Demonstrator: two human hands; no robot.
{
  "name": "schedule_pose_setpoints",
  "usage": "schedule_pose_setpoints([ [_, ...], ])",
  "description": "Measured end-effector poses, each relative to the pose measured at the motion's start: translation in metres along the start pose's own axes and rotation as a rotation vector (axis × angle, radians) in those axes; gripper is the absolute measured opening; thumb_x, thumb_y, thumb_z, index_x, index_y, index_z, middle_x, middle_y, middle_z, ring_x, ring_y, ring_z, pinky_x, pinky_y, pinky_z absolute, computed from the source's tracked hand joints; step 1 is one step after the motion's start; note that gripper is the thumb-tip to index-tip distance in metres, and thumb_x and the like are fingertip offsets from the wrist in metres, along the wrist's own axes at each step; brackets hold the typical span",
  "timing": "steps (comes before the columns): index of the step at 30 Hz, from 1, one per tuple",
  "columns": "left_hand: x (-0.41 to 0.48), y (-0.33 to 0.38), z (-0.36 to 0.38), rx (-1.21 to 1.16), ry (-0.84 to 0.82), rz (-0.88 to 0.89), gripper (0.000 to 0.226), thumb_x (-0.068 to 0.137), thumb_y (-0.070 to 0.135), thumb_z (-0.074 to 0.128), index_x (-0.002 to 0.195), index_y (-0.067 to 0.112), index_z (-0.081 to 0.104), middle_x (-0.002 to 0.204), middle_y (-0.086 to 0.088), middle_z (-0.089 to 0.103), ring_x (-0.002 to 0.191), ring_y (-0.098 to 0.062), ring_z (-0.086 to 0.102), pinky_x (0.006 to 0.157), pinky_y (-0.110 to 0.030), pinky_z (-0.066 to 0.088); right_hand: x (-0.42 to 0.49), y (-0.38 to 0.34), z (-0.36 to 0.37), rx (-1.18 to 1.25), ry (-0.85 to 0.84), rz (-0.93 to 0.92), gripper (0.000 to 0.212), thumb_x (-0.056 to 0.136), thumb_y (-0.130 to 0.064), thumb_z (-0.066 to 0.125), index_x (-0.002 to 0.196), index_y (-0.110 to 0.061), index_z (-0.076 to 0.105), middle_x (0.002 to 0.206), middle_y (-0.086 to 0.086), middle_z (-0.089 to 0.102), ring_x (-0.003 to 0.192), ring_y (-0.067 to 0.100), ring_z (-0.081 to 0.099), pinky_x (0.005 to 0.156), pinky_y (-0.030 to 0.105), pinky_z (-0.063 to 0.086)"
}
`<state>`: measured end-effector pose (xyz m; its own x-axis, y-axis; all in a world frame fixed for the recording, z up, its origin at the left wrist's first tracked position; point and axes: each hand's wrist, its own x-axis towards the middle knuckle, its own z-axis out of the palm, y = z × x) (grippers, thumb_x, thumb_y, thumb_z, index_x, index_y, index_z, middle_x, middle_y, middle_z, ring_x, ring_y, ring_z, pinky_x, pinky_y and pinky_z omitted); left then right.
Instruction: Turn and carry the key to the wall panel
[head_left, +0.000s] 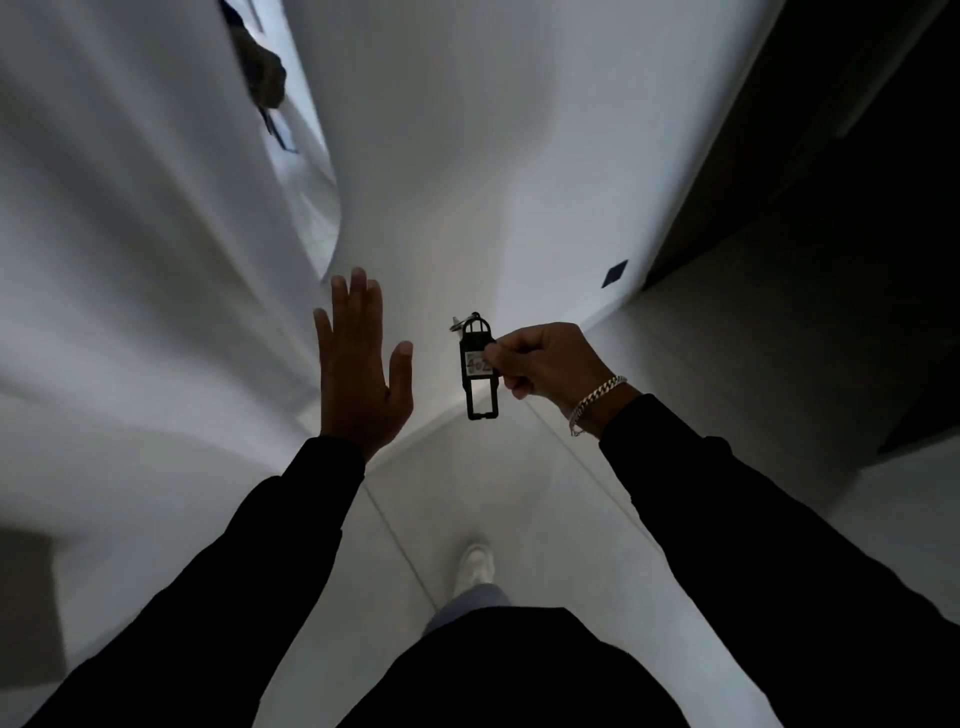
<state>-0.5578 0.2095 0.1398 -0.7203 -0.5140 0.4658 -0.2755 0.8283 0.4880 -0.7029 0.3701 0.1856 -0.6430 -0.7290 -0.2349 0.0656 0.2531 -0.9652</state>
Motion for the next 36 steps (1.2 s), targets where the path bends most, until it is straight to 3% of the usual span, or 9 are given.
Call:
schedule_pose_setpoints([
  [6, 0.073, 0.052, 0.081, 0.007, -0.017, 0.115, 0.067, 0.102, 0.036, 0.030, 0.157, 0.003, 0.011, 0.168, -0.017, 0.007, 0.157, -0.030, -0.004, 0.128, -0.043, -0.008, 0.033, 0.001, -0.101, 0.043, 0.096, 0.004, 0.009, 0.086, -0.007, 0.070, 0.078, -0.002, 0.070, 0.046, -0.005, 0.060, 0.039, 0.003, 0.052, 0.043, 0.017, 0.047],
  [13, 0.194, 0.112, 0.167, 0.003, -0.006, 0.175, 0.068, 0.101, 0.034, 0.033, 0.155, -0.002, 0.014, 0.166, -0.023, 0.009, 0.156, -0.038, 0.001, 0.127, -0.060, 0.002, 0.093, -0.006, -0.221, 0.063, 0.150, 0.025, 0.018, 0.085, -0.005, 0.070, 0.069, -0.013, 0.070, 0.042, -0.007, 0.062, 0.039, 0.002, 0.053, 0.043, 0.016, 0.047],
  [21, 0.326, 0.180, 0.255, -0.042, 0.025, 0.246, 0.066, 0.102, 0.035, 0.033, 0.155, -0.001, 0.016, 0.166, -0.024, 0.012, 0.155, -0.041, 0.003, 0.126, -0.057, -0.001, 0.164, -0.030, -0.348, 0.089, 0.209, -0.012, 0.019, 0.084, -0.005, 0.071, 0.068, -0.015, 0.069, 0.044, -0.007, 0.058, 0.040, 0.004, 0.050, 0.045, 0.017, 0.044],
  [31, 0.427, 0.267, 0.364, -0.065, 0.168, 0.162, 0.064, 0.103, 0.035, 0.034, 0.155, 0.000, 0.018, 0.166, -0.022, 0.015, 0.156, -0.038, 0.004, 0.126, -0.057, 0.002, 0.266, -0.051, -0.509, 0.086, 0.088, -0.095, 0.016, 0.087, -0.004, 0.067, 0.072, -0.010, 0.064, 0.039, -0.009, 0.056, 0.038, 0.005, 0.045, 0.041, 0.017, 0.041],
  [36, 0.474, 0.317, 0.383, -0.068, 0.284, 0.083, 0.064, 0.103, 0.034, 0.034, 0.155, 0.000, 0.018, 0.166, -0.021, 0.016, 0.156, -0.038, 0.004, 0.126, -0.058, 0.002, 0.303, -0.079, -0.574, -0.007, -0.039, -0.120, 0.015, 0.087, -0.009, 0.067, 0.074, -0.014, 0.066, 0.043, -0.010, 0.059, 0.040, 0.002, 0.048, 0.048, 0.021, 0.044],
])
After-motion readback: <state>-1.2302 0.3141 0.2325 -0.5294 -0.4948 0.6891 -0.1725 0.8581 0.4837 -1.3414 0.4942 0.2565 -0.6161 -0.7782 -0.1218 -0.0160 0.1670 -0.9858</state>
